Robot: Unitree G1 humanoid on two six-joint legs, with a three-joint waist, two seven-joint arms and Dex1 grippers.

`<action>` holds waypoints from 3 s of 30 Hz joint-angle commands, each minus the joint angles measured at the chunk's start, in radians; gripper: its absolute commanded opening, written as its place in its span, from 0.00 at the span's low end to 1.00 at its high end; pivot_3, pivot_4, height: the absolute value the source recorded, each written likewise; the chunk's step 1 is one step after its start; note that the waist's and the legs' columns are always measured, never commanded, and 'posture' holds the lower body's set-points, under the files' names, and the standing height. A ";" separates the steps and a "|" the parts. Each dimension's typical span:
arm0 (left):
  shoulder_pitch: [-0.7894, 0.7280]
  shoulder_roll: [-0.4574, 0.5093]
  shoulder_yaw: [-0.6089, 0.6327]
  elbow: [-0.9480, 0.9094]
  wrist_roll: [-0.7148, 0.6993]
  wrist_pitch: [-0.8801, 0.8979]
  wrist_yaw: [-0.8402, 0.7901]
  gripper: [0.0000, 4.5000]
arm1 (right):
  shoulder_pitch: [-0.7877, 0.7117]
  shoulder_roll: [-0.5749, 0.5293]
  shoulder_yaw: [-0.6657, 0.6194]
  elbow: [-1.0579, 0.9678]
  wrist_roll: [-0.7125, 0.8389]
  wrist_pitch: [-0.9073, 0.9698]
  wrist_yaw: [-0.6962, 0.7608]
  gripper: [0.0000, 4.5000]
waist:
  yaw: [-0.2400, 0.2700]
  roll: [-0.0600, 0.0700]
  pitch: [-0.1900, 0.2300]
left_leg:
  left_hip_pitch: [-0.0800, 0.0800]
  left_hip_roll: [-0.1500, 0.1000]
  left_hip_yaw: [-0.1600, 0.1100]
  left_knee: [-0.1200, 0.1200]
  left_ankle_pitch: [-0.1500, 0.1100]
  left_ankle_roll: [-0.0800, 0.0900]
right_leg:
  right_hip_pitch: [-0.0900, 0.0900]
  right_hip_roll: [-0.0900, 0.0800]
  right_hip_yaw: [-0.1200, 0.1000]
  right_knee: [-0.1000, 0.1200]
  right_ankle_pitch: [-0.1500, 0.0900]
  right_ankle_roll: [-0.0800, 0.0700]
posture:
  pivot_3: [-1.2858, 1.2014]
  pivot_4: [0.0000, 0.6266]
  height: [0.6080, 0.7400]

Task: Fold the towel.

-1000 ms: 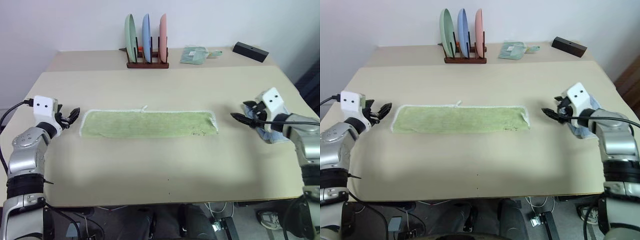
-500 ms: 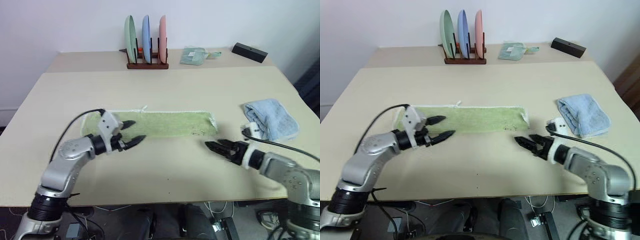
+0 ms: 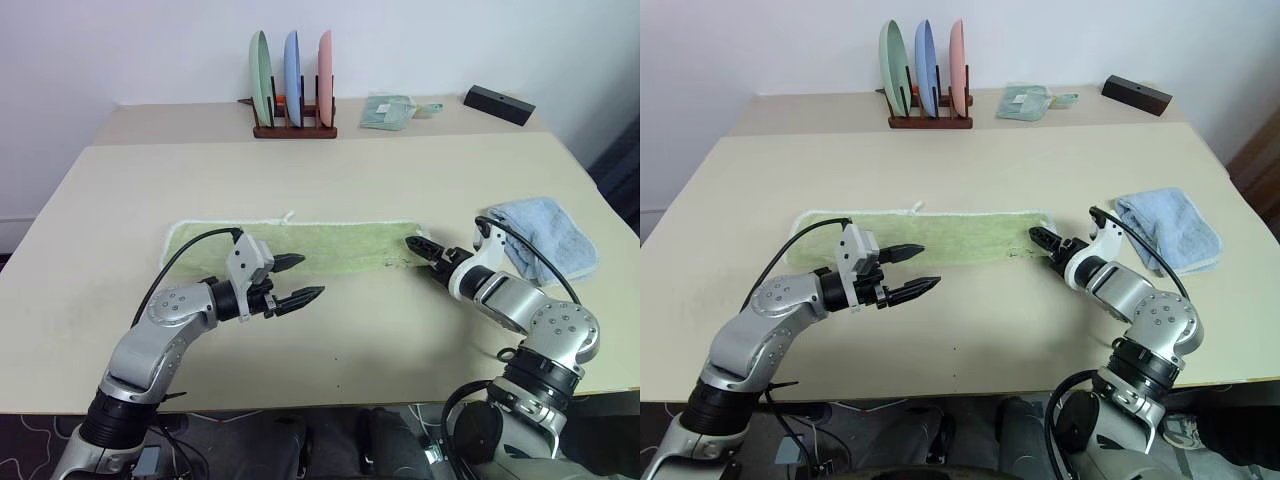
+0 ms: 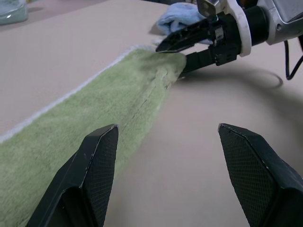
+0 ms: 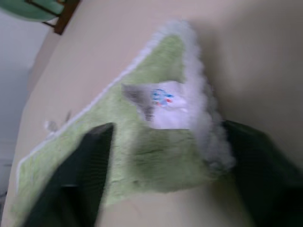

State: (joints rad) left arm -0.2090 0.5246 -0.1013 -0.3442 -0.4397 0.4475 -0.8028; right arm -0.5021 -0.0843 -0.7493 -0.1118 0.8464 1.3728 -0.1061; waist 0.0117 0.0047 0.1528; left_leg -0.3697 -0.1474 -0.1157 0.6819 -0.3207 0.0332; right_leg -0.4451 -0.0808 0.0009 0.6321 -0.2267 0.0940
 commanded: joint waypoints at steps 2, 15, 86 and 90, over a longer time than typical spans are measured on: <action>0.020 0.012 0.033 -0.014 0.014 -0.034 0.008 0.77 | -0.042 -0.013 -0.022 0.005 0.030 -0.011 -0.033 0.25 | -0.002 0.000 0.000 | 0.000 0.000 0.000 0.000 0.000 0.000 | 0.000 0.000 0.000 0.000 0.000 0.000 | 0.52 0.24 1.00; 0.037 0.014 0.058 0.040 0.040 -0.074 0.022 0.77 | -0.028 -0.440 0.102 0.024 -0.021 -0.095 0.186 0.01 | 0.000 0.001 0.001 | -0.001 0.000 0.000 0.000 0.000 0.000 | 0.000 -0.001 0.000 -0.001 0.000 0.000 | 0.52 0.24 1.00; 0.368 -0.303 0.402 -0.202 -0.539 0.459 0.624 1.00 | -0.067 -0.419 0.840 0.058 -0.613 -1.062 0.918 0.96 | 0.003 0.001 0.001 | 0.001 0.000 0.000 -0.001 0.000 0.000 | 0.001 0.000 0.000 -0.002 0.000 0.000 | 0.52 0.24 1.00; 0.251 -0.440 0.524 -0.077 -0.735 0.447 0.906 1.00 | -0.058 -0.427 0.856 0.034 -0.636 -1.078 0.928 0.98 | 0.006 0.000 0.001 | 0.001 0.000 0.000 0.001 0.000 0.000 | 0.002 0.000 0.000 -0.002 0.000 0.000 | 0.52 0.24 1.00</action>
State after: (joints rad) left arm 0.0793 0.1047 0.3664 -0.4739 -1.0943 0.9071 -0.0077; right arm -0.5574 -0.5016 0.1084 -0.0280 0.2161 0.3185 0.8169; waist 0.0180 0.0048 0.1535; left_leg -0.3688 -0.1473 -0.1162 0.6825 -0.3210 0.0331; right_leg -0.4434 -0.0806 0.0007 0.6302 -0.2268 0.0942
